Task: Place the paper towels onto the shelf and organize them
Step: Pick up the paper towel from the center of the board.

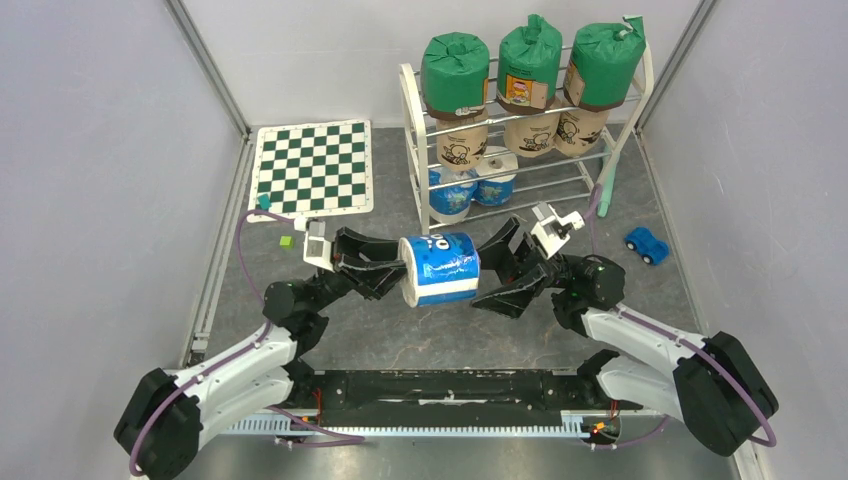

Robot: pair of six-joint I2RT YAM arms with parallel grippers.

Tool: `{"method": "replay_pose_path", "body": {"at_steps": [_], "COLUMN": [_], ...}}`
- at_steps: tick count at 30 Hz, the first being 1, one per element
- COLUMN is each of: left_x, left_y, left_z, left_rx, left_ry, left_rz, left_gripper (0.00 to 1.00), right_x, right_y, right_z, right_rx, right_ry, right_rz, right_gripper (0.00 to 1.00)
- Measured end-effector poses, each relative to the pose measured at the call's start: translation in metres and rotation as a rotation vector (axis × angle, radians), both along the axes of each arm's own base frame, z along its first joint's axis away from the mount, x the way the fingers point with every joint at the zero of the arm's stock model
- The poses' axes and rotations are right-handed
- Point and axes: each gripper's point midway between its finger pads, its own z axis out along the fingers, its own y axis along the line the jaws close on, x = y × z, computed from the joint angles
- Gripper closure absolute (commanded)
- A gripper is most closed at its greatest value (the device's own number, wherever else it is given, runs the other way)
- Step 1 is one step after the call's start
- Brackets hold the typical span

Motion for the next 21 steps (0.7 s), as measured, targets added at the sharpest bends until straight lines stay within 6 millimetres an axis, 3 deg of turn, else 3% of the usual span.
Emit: {"method": "replay_pose_path", "body": {"at_steps": [5,10,15,18,21], "left_x": [-0.001,-0.002,-0.008,-0.013,-0.016], "left_y": [-0.001,-0.003,0.001,0.006,0.014], "left_z": [0.004,0.004,0.007,0.008,0.011], "left_rx": [-0.014,-0.014,-0.005,0.019,0.03], "left_ry": [-0.012,-0.014,-0.038,-0.059,-0.095], "left_rz": [-0.008,-0.015,-0.003,0.017,0.069], "left_gripper": [0.71,0.65,0.47,0.29,0.07], "right_x": [-0.002,-0.002,-0.003,-0.005,-0.006], "right_y": [0.005,0.006,0.007,0.008,0.008], "right_z": [0.002,0.002,0.001,0.002,0.001], "right_rx": [-0.002,-0.006,-0.014,-0.015,-0.02], "right_ry": [0.002,0.006,0.011,0.005,0.001], "right_rz": [0.023,0.03,0.042,0.052,0.059], "right_gripper": [0.21,0.44,0.76,0.95,1.0]}}
